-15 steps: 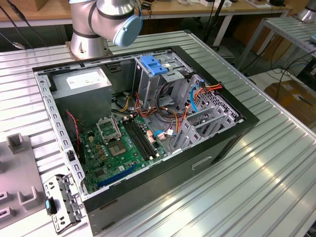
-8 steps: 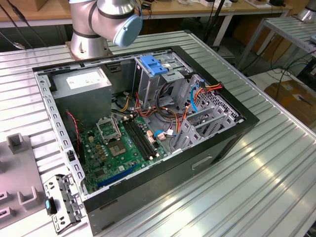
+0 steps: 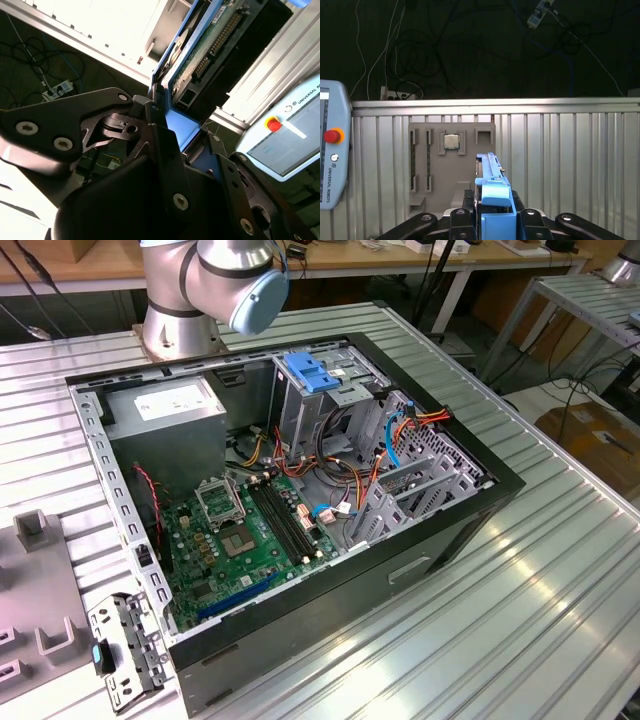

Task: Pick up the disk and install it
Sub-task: 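Pick up the disk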

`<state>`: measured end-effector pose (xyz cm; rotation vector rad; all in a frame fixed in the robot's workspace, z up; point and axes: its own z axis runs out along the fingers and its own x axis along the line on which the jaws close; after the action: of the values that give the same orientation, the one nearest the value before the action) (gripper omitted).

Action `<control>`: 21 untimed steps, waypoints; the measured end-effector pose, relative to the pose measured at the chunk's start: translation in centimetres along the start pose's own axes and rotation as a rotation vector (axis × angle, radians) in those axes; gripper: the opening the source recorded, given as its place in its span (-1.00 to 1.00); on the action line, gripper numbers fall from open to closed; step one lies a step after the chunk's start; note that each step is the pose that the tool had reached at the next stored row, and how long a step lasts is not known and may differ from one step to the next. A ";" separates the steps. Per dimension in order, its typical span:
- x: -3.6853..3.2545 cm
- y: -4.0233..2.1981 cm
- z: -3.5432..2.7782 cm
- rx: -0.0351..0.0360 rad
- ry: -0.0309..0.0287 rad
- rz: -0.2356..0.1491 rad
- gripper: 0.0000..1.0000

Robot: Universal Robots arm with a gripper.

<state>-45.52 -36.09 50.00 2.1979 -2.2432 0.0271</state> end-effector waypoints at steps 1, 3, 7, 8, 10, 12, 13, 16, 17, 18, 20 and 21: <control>0.00 -0.06 0.00 0.0000 0.0000 0.000 -0.26; 0.00 -0.14 0.00 0.0000 0.0000 0.000 -0.26; -0.01 -0.28 0.01 0.0000 0.0000 0.000 -0.26; -0.01 -0.31 0.01 0.0001 0.0000 0.000 -0.26; -0.01 -0.42 0.00 -0.0001 0.0000 0.000 -0.26; -0.01 -0.51 0.01 0.0000 -0.0001 0.000 -0.26; -0.01 -0.58 0.00 0.0000 0.0000 0.000 -0.26; -0.01 -0.77 0.01 0.0000 0.0000 0.000 -0.26; -0.02 -0.82 0.00 -0.0001 0.0000 0.000 -0.26; -0.02 -0.88 0.01 0.0000 0.0000 0.000 -0.26; -0.02 -1.00 0.01 0.0001 0.0000 0.000 -0.26; -0.02 -1.06 0.01 0.0000 0.0000 0.000 -0.26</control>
<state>-44.47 -36.09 50.00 2.1979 -2.2432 0.0271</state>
